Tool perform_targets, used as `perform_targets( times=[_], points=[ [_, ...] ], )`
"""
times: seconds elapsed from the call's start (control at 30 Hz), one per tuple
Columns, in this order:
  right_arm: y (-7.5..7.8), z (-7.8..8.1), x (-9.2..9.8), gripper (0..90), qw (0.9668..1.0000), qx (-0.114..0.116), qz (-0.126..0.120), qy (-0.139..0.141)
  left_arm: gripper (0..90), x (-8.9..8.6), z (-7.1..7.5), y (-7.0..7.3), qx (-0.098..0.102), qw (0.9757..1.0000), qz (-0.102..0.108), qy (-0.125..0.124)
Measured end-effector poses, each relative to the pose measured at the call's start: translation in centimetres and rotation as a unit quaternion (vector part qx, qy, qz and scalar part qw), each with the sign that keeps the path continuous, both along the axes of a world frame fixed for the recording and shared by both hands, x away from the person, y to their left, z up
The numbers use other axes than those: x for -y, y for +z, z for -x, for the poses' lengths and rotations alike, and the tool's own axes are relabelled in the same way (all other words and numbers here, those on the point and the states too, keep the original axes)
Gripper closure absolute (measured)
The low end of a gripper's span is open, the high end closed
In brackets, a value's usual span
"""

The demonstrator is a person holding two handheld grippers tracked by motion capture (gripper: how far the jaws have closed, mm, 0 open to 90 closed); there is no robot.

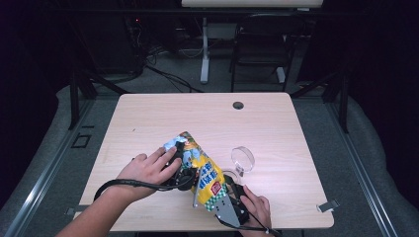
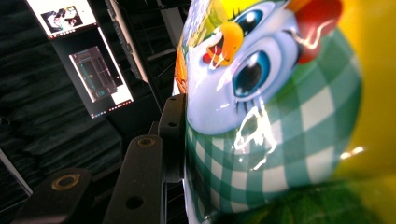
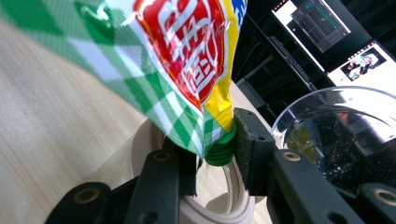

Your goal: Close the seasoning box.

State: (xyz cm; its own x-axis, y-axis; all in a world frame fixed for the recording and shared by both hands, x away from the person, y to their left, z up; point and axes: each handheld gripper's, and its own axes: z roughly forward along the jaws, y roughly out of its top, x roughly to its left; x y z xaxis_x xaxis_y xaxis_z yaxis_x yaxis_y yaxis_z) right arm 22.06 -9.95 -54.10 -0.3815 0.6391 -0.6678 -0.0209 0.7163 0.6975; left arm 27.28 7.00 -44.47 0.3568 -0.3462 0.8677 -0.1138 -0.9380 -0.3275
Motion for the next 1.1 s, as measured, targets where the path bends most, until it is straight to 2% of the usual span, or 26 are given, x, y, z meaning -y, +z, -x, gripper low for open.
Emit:
perform_targets(
  times=[0.27, 0.33, 0.7, 0.77, 1.03, 1.1],
  points=[
    [-0.07, 0.04, -0.03, 71.4, 1.0000, -0.001, 0.003, -0.002, 64.9, 0.17, 0.01, 0.13, 0.002, 1.0000, -0.009, -0.001],
    [-0.11, 0.02, -0.03, 71.4, 1.0000, 0.005, 0.002, 0.000, 64.9, 0.15, 0.05, 0.10, 0.008, 0.9999, -0.006, -0.005],
    [-0.17, 0.10, -0.12, 71.4, 0.9999, 0.008, 0.006, -0.002, 65.0, 0.37, 0.37, 0.23, 0.016, 0.9998, -0.015, -0.006],
    [-0.11, 0.13, -0.10, 71.3, 0.9999, 0.009, 0.008, -0.003, 65.0, 0.41, 0.44, 0.22, 0.023, 0.9996, -0.015, -0.008],
    [-0.18, 0.13, -0.13, 71.3, 0.9998, 0.016, 0.009, -0.003, 65.0, 0.55, 0.55, 0.27, 0.024, 0.9995, -0.020, -0.009],
    [-0.23, 0.13, -0.16, 71.3, 0.9999, 0.015, 0.008, 0.000, 65.0, 0.54, 0.59, 0.22, 0.032, 0.9992, -0.021, -0.013]
  ],
)
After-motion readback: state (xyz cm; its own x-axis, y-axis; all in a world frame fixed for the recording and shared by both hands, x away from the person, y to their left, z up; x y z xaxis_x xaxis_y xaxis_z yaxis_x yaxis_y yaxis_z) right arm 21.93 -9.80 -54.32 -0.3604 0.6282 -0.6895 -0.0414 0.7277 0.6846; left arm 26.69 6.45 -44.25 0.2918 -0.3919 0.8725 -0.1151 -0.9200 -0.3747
